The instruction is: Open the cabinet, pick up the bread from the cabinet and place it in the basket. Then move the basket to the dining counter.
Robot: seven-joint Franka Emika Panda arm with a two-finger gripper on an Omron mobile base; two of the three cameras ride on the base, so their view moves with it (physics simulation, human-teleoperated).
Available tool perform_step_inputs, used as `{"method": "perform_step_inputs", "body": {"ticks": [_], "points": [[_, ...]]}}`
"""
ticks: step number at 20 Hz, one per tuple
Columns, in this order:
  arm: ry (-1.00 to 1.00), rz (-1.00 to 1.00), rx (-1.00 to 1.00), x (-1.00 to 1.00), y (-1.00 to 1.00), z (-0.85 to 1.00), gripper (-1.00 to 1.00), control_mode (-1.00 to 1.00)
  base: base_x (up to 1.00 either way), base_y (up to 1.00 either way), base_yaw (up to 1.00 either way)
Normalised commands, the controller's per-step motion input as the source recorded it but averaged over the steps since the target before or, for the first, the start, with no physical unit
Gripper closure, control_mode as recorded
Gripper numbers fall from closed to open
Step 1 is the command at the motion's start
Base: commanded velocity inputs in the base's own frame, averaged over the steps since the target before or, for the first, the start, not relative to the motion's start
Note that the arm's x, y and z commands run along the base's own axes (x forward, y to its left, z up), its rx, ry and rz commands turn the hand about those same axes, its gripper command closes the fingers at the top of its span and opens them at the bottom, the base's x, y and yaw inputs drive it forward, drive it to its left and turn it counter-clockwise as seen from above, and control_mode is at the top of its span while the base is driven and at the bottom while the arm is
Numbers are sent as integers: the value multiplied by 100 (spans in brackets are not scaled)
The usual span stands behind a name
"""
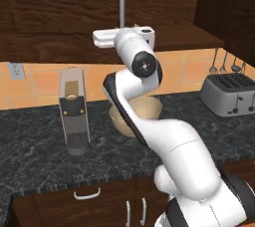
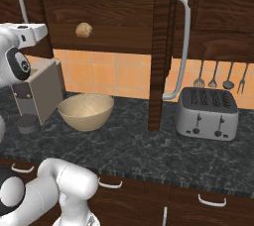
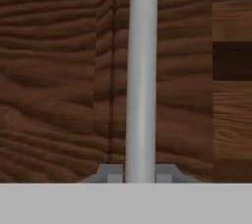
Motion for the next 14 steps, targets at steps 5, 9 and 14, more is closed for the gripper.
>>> {"method": "perform_step_inputs", "body": {"ticks": [5,9,14], "points": [[17,0,0,-95,68,0,100,-100,0,0,0],[8,0,0,-88,93,-1,100,-100,0,0,0],[0,0,-1,-59,100,-4,100,-100,0,0,0]]}}
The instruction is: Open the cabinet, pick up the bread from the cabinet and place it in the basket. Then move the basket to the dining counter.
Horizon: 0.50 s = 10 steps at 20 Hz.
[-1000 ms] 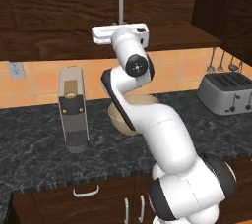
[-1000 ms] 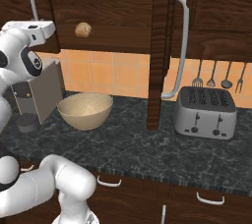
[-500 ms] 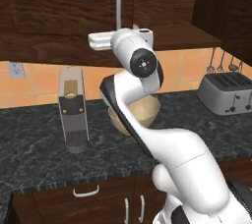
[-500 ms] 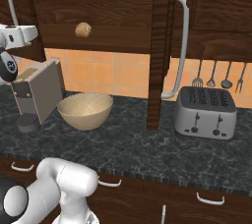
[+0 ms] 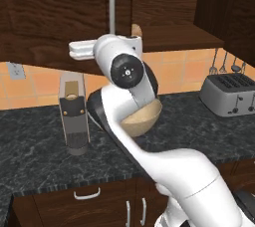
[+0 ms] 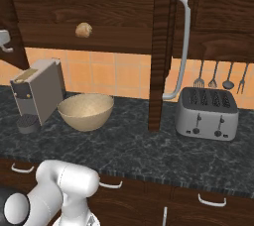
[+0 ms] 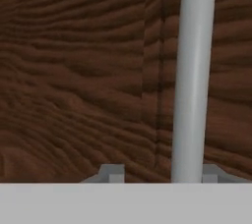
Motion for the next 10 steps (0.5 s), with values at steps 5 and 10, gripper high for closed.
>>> {"method": "perform_step_inputs", "body": {"ticks": [5,10], "points": [[0,-3,-3,-19,100,-2,100,-100,0,0,0],[0,-3,-3,-33,100,-9,100,-100,0,0,0]]}}
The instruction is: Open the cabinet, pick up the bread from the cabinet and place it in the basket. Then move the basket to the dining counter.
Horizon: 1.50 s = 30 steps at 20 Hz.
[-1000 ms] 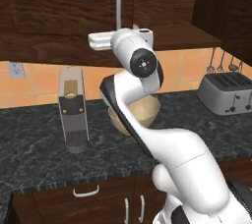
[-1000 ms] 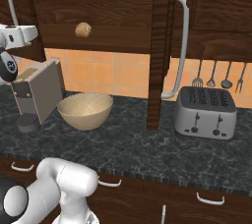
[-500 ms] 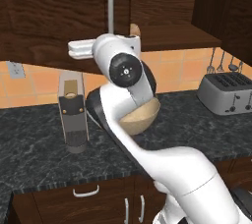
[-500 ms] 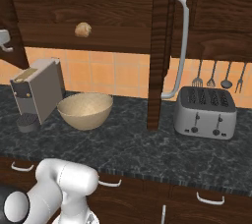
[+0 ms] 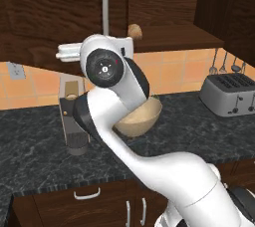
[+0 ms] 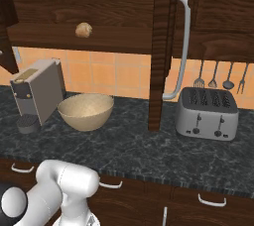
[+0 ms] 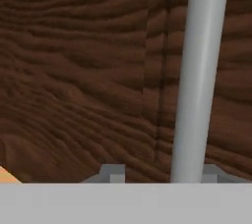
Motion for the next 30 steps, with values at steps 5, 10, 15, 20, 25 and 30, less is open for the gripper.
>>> {"method": "perform_step_inputs", "body": {"ticks": [5,10,15,20,25,30], "points": [[0,0,-5,-51,100,-9,100,-100,0,0,0],[1,0,-2,-26,95,-6,-100,-100,0,0,0],[2,1,0,-9,10,0,-100,-100,0,0,0],[-1,2,0,-86,-22,-2,-100,-100,0,0,0],[0,1,6,-63,-90,0,-100,-100,0,0,0],[0,14,17,6,-100,0,-100,-100,0,0,0]]}}
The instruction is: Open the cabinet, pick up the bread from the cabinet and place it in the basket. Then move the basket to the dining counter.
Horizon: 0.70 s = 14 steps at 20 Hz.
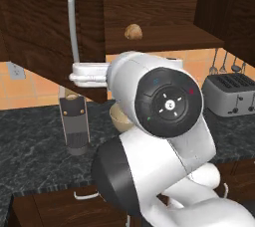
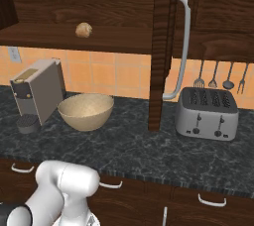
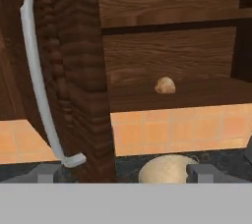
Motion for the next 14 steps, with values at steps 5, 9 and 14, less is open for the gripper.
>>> {"method": "perform_step_inputs", "body": {"ticks": [5,9,14], "points": [[-1,40,16,15,-100,-1,-100,-100,0,0,0],[-7,50,17,37,-98,-3,-100,-100,0,0,0],[-5,60,14,72,-65,-14,-100,-100,0,0,0]]}}
